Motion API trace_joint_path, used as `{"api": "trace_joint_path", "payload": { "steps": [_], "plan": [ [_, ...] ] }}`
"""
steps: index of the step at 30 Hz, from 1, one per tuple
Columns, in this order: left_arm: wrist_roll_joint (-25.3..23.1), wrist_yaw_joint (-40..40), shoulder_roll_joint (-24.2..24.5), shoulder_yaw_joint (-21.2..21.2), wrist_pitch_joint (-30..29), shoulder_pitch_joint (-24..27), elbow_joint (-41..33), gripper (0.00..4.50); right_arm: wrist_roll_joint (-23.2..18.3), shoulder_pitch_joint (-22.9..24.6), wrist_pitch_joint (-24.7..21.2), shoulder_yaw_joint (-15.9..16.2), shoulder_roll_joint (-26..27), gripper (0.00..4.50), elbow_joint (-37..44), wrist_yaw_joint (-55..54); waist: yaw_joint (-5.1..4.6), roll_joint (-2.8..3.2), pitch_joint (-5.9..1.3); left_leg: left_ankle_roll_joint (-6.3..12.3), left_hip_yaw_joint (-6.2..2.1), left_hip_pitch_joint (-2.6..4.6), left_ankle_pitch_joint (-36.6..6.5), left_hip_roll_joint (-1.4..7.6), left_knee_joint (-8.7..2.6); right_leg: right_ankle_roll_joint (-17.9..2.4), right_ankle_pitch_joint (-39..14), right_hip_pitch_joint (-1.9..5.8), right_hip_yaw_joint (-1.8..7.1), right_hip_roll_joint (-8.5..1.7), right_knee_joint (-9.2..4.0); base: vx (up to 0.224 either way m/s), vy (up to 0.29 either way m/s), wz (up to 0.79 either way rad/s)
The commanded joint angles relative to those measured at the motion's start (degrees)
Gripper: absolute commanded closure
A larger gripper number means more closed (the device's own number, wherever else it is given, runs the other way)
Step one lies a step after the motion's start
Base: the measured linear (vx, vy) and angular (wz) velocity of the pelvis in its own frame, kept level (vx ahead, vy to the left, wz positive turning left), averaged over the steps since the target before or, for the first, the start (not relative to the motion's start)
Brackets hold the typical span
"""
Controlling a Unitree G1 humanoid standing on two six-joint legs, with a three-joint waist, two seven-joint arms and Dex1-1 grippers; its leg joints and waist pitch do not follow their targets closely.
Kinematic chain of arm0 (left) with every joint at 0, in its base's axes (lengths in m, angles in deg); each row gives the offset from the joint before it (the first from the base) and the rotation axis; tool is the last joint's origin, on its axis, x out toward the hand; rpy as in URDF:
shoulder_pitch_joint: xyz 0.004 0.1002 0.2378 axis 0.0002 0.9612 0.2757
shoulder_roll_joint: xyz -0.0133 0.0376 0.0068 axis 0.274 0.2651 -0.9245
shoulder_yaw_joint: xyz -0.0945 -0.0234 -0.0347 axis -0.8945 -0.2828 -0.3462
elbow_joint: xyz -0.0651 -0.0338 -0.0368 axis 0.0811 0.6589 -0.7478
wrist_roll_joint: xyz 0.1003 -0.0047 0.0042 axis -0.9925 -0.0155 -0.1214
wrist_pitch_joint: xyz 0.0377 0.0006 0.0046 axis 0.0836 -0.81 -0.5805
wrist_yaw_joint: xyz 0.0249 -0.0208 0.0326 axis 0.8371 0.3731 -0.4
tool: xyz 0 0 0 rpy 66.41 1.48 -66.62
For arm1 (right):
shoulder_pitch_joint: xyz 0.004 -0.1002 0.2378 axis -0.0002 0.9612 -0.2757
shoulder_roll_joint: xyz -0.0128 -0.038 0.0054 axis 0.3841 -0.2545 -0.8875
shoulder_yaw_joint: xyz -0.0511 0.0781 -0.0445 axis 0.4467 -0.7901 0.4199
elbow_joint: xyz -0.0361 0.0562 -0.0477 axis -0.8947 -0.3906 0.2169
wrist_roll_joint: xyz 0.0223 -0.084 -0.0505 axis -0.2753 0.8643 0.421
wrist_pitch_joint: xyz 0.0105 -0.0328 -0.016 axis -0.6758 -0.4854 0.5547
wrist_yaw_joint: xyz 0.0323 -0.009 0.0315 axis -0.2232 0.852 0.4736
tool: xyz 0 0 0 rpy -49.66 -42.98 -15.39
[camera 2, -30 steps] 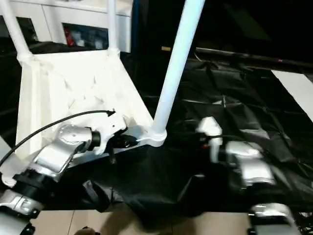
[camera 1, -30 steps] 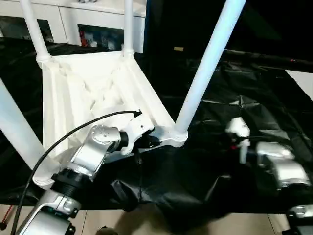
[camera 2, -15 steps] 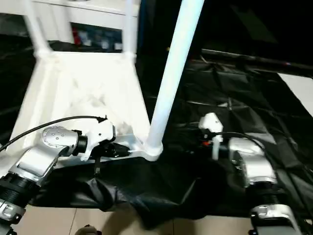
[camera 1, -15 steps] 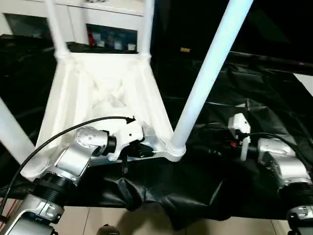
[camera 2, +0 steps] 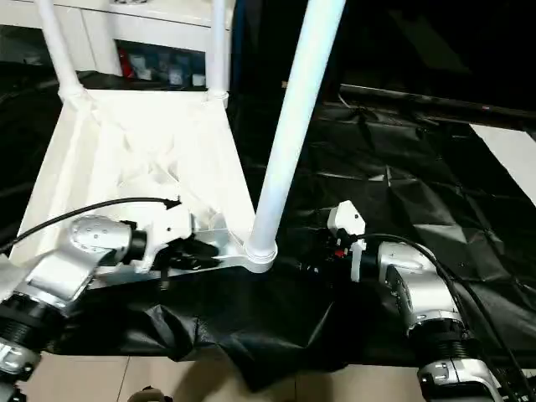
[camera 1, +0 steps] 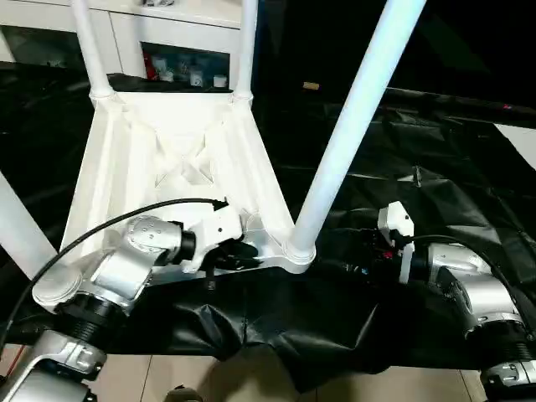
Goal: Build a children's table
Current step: Rotate leg to tighten
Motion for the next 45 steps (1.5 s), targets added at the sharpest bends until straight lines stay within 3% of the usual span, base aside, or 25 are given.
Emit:
{"api": "trace_joint_path", "payload": {
  "steps": [1,6,16,19,20,27,28,32,33,36,39,45],
  "plan": [
    [-0.9,-1.0,-0.3,0.2,0.4,-0.8,1.9,3.62,-0.2,-0.5,-0.2,0.3,-0.1,0.73,1.0,-0.1,0.06,0.62,-3.72,0.43,0.89,0.65,-18.3,-0.78,-3.5,-9.6,-17.1,2.69,1.52,-1.69,-4.4,0.0,0.0,0.0],
    [-0.2,-0.7,-1.1,0.2,0.1,-1.0,3.0,3.62,-0.2,-0.8,-0.2,1.1,0.5,0.73,1.1,-0.2,0.03,0.71,-3.58,0.04,0.76,0.75,-20.2,-0.75,-3.64,-8.9,-20.1,2.54,1.45,-1.75,-4.68,0.0,0.0,0.0],
    [-0.9,2.8,0.1,2.5,-2.0,-1.4,3.9,4.49,2.4,-3.5,2.3,3.2,3.5,0.73,-1.9,-3.1,-0.21,0.91,-3.68,-0.68,0.64,0.83,-20.3,-0.77,-3.71,-8.9,-20.0,2.45,1.51,-1.8,-4.56,0.0,0.0,0.0],
    [-1.3,2.9,0.3,2.7,-1.8,-1.7,4.1,4.49,3.4,-5.0,3.2,3.6,4.5,0.73,-4.1,-5.0,-0.24,0.98,-3.73,-0.8,0.71,0.97,-20.4,-0.76,-3.66,-9.8,-19.0,2.37,1.56,-1.78,-4.44,0.0,0.0,0.0],
    [-1.3,3.3,0.4,2.8,-1.9,-1.9,4.0,4.49,4.1,-6.0,3.5,4.0,4.9,0.73,-5.5,-5.7,-0.27,0.66,-3.67,-0.79,0.74,0.85,-20.2,-0.73,-3.69,-9.9,-18.5,2.44,1.55,-1.73,-4.37,0.0,0.0,0.0],
    [-1.3,3.5,0.7,2.9,-1.1,-2.0,3.6,4.49,5.7,-8.4,4.4,5.2,5.6,0.73,-9.6,-5.7,-0.16,0.9,-3.73,-0.81,0.76,0.88,-19.7,-0.75,-3.69,-10.2,-17.5,2.58,1.62,-1.76,-4.19,0.0,0.0,0.0],
    [-1.1,3.5,0.7,2.8,-1.1,-2.0,3.4,4.49,5.9,-9.1,4.4,5.3,5.8,0.73,-10.7,-5.9,-0.18,0.58,-3.78,-0.73,0.84,0.89,-19.5,-0.74,-3.61,-10.2,-17.5,2.54,1.61,-1.83,-4.18,0.0,0.0,0.0],
    [-0.8,3.7,0.8,2.8,-1.2,-2.0,2.8,4.5,6.8,-11.4,5.1,5.8,6.5,0.91,-14.9,-6.9,-0.19,0.88,-3.76,-1.05,0.8,0.97,-19.7,-0.74,-3.61,-10.3,-18.1,2.47,1.63,-1.82,-4.17,0.0,0.0,0.0],
    [-0.8,3.7,0.8,2.8,-1.2,-2.0,2.8,4.5,6.8,-11.4,5.1,5.8,6.5,1.21,-14.9,-6.9,-0.22,0.9,-3.73,-1.06,0.77,0.89,-19.7,-0.73,-3.66,-10.3,-18.1,2.52,1.62,-1.81,-4.14,0.0,0.0,0.0],
    [-0.8,3.6,0.7,2.8,-0.9,-2.2,3.0,4.5,7.4,-12.4,5.9,5.7,7.2,1.31,-16.7,-7.3,-0.19,0.93,-3.76,-1.04,0.78,0.89,-19.6,-0.71,-3.66,-10.2,-17.6,2.52,1.65,-1.8,-4.1,0.0,0.0,0.0],
    [-0.8,3.8,0.7,2.8,-1.0,-2.2,3.2,4.5,7.2,-12.9,6.4,5.6,7.5,1.7,-17.7,-7.2,-0.26,1.02,-3.77,-1.1,0.76,0.98,-20.2,-0.71,-3.67,-10.4,-17.8,2.49,1.63,-1.78,-4.13,0.0,0.0,0.0],
    [-0.7,1.8,-0.2,2.2,-1.9,-2.4,3.6,4.5,7.3,-12.3,7.0,5.9,8.5,1.89,-18.7,-7.0,-0.37,0.95,-3.7,-1.07,0.76,0.95,-20.6,-0.7,-3.7,-10.3,-18.4,2.47,1.64,-1.75,-4.2,0.0,0.0,0.0]
  ]
}}
